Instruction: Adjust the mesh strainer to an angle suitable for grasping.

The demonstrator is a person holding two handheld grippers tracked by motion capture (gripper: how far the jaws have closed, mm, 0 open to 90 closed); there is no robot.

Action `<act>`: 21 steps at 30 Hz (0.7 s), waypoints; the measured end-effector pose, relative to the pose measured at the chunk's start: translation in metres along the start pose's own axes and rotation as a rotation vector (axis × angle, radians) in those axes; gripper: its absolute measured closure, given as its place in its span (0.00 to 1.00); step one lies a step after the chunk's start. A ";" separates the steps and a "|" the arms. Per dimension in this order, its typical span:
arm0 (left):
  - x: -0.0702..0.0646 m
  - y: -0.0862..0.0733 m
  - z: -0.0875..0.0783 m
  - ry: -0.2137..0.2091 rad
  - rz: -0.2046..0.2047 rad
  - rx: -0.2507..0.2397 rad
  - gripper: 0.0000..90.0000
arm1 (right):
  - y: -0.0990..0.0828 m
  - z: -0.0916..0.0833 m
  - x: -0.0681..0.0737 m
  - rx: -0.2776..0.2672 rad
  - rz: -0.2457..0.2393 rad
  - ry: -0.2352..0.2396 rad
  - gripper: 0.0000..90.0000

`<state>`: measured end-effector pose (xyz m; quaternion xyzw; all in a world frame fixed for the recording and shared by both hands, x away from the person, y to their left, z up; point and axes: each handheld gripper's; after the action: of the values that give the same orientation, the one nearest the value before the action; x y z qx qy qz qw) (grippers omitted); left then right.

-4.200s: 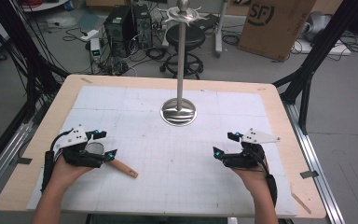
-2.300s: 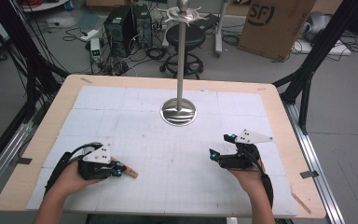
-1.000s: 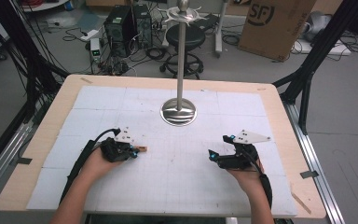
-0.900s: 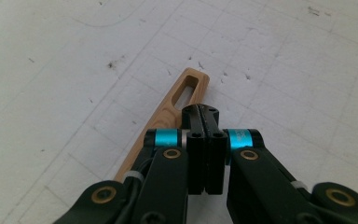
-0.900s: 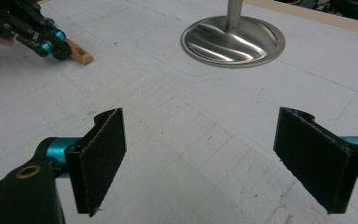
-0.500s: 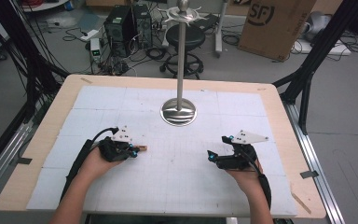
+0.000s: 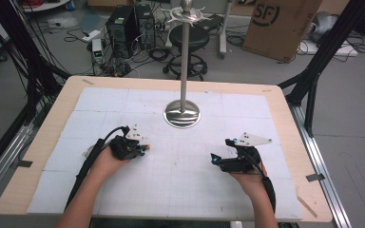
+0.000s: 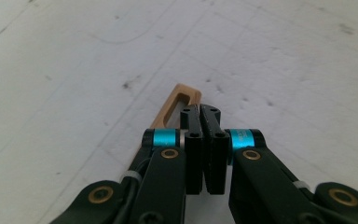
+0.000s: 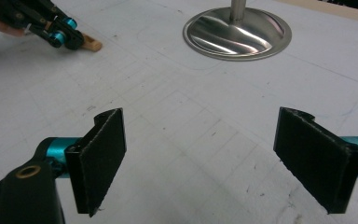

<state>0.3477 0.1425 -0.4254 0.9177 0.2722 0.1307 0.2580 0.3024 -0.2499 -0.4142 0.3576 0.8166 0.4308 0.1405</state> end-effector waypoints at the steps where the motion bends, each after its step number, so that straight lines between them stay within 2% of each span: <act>1: 0.004 -0.001 0.001 0.027 -0.022 0.009 0.98 | 0.000 0.000 0.000 0.002 -0.001 0.000 0.18; 5: 0.009 -0.004 0.000 0.032 -0.060 0.009 0.97 | 0.000 0.000 0.000 0.004 0.000 0.000 0.18; 8: 0.009 -0.004 -0.002 0.031 -0.066 0.003 0.96 | 0.000 -0.001 -0.001 0.002 0.007 0.001 0.18; 11: 0.007 -0.005 -0.005 0.016 -0.052 -0.010 0.90 | 0.000 -0.003 -0.001 -0.007 0.011 -0.002 0.18; 13: 0.006 -0.007 -0.008 0.012 -0.058 -0.026 0.82 | -0.001 -0.003 -0.001 -0.007 0.009 -0.002 0.18; 17: 0.006 -0.018 -0.017 -0.008 -0.061 -0.065 0.78 | -0.001 -0.003 -0.001 -0.004 0.008 -0.005 0.18; 18: 0.006 -0.024 -0.024 -0.016 -0.072 -0.084 0.76 | -0.001 -0.003 -0.001 -0.005 0.014 -0.003 0.18; 20: 0.007 -0.026 -0.027 -0.019 -0.075 -0.094 0.70 | -0.002 -0.004 -0.002 -0.008 0.013 -0.007 0.18; 21: 0.007 -0.032 -0.035 -0.026 -0.089 -0.130 0.66 | -0.002 -0.004 -0.003 -0.008 0.016 -0.008 0.18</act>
<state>0.3266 0.1839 -0.4135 0.8876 0.3003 0.1248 0.3261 0.3013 -0.2551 -0.4139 0.3653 0.8114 0.4339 0.1415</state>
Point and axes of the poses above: each handheld gripper's, and its own axes: z roughly forward along the jaws, y roughly out of its top, x roughly to its left, and after that the axes turned 6 degrees about x, right-handed
